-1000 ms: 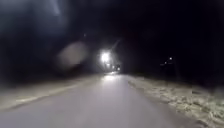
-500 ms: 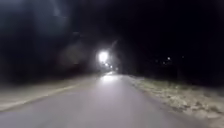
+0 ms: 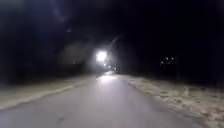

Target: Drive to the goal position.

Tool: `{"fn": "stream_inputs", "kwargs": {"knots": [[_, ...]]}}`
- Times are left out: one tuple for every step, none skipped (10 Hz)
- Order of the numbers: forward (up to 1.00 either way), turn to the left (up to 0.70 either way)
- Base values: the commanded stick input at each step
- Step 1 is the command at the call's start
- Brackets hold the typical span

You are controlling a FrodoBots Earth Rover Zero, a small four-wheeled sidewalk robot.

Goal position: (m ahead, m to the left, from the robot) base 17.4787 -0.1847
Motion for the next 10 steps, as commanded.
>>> {"fn": "stream_inputs", "kwargs": {"knots": [[1.00,0.00],[1.00,0.00],[1.00,0.00],[1.00,0.00],[1.00,0.00],[1.00,0.00],[1.00,0.36],[1.00,0.13],[1.00,0.00],[1.00,0.00]]}}
